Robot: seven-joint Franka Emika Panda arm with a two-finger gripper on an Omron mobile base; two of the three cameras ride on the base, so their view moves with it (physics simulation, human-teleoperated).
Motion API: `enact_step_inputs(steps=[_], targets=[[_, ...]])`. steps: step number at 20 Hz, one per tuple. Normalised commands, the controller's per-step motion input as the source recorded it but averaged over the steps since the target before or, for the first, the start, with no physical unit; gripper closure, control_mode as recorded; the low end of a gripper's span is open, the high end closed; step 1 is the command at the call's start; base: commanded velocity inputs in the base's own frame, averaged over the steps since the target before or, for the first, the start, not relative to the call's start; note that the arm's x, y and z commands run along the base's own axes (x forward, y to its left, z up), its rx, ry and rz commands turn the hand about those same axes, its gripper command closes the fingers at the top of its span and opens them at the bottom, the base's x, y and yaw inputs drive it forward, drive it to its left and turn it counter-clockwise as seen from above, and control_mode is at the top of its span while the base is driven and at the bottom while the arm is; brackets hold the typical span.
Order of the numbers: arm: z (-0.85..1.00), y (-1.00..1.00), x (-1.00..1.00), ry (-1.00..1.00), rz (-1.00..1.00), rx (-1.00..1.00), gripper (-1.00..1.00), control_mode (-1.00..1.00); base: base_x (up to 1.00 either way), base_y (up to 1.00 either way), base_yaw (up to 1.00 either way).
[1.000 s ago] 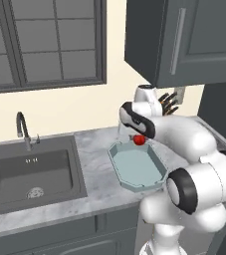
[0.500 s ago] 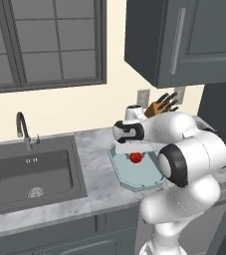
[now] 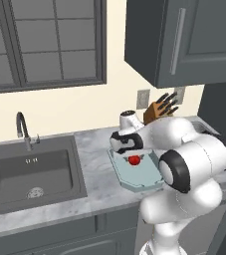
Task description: Place one tomato and one chicken drumstick in each tupperware on the nearby counter, to pack two identical lunches.
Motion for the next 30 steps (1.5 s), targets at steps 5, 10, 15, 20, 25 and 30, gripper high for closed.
enact_step_inputs(steps=[5,10,15,20,25,30], targets=[[1.0,0.0,-0.2,-0.15,-0.08,0.0,-1.0,-1.0,0.0,0.0,0.0],[0.35,0.0,-0.16,-0.11,-0.04,-0.04,-1.0,-1.0,0.0,0.0,0.0],[-0.37,-0.13,0.58,-0.01,-0.06,-0.03,-1.0,-1.0,0.0,0.0,0.0],[0.17,0.17,0.08,0.19,-0.12,0.12,-1.0,-1.0,0.0,0.0,0.0],[0.35,0.0,-1.0,0.03,-0.23,0.17,-1.0,-1.0,0.0,0.0,0.0],[0.0,0.0,-0.2,0.03,-0.04,0.02,-1.0,1.0,-0.8,0.0,-0.16]])
